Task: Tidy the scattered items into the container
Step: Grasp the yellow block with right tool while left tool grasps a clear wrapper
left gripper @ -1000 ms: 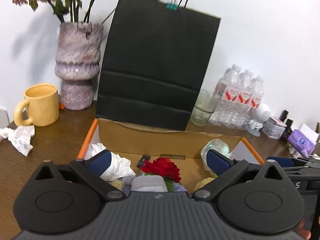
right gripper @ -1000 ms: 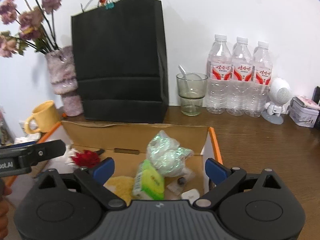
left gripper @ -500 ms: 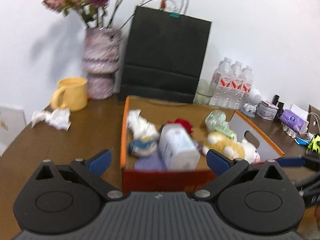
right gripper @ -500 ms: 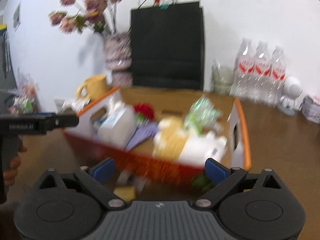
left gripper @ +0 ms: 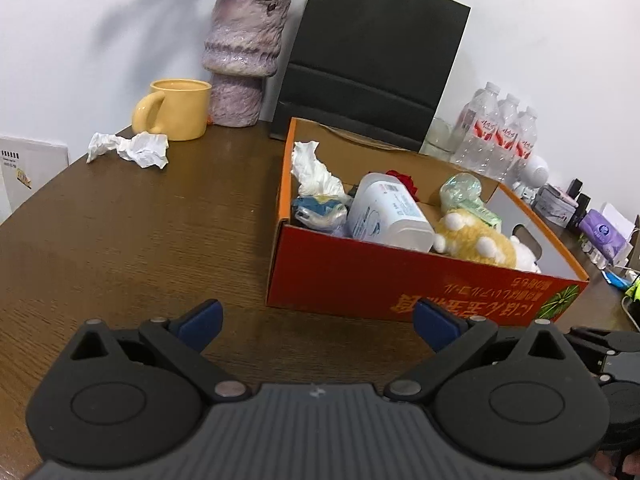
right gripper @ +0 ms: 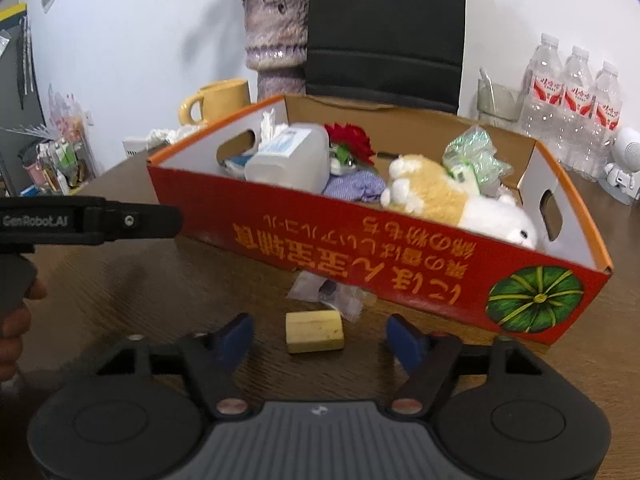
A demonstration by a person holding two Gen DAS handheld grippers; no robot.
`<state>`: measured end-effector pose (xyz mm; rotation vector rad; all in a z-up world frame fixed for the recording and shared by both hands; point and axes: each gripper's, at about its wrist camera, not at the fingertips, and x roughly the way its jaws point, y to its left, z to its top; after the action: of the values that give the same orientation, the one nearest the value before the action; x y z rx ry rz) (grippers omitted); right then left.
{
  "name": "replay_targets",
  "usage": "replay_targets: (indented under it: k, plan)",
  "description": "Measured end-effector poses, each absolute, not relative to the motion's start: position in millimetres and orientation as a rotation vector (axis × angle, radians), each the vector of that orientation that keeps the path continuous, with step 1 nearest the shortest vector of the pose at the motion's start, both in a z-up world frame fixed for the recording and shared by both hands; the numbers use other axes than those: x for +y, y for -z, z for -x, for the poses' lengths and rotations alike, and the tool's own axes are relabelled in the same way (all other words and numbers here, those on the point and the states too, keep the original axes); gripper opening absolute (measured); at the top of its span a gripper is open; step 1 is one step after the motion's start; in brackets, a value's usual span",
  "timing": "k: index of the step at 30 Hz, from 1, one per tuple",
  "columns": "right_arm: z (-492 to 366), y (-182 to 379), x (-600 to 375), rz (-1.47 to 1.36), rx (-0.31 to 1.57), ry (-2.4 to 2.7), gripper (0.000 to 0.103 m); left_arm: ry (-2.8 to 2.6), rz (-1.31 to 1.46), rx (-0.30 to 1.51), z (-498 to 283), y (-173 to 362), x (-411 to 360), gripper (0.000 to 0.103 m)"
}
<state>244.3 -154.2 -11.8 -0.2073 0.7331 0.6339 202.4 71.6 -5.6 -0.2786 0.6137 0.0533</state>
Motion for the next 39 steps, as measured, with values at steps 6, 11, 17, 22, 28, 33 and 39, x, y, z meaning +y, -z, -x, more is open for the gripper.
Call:
replay_targets:
  k: [6,11,17,22,28,33,39]
  plan:
    - [-238.0,7.5,-160.7,0.188,0.713,-0.652,0.029,-0.03,0.263,0.615,-199.9,5.9,61.7,0.103]
    - [-235.9,0.8,-184.1,0.133,0.688,-0.626,0.029,0.037,0.224,0.629,-201.5,8.3,29.6,0.103]
    - [-245.5,4.7,-225.4,0.096,0.689,-0.538,0.029,0.098,0.146,0.646,-214.3,13.6,-24.5,0.101]
    - [-254.0,5.8,-252.7,0.091,0.686,-0.517,0.029,-0.004,0.146,0.649,-233.3,19.8,-47.9,0.091]
    - [-256.1,8.8,-267.7,0.1,0.691,-0.543,0.029,-0.103,0.054,0.674,-247.1,29.4,-76.4,0.083]
    - [-252.8,9.4,-274.5,0.097,0.69,-0.565,0.029,-0.123,0.038,0.657,-245.1,27.8,-77.7,0.05]
    - [-247.0,8.1,-276.1,0.087,0.675,-0.568,0.029,-0.086,0.045,0.65,-234.6,25.9,-73.3,0.036]
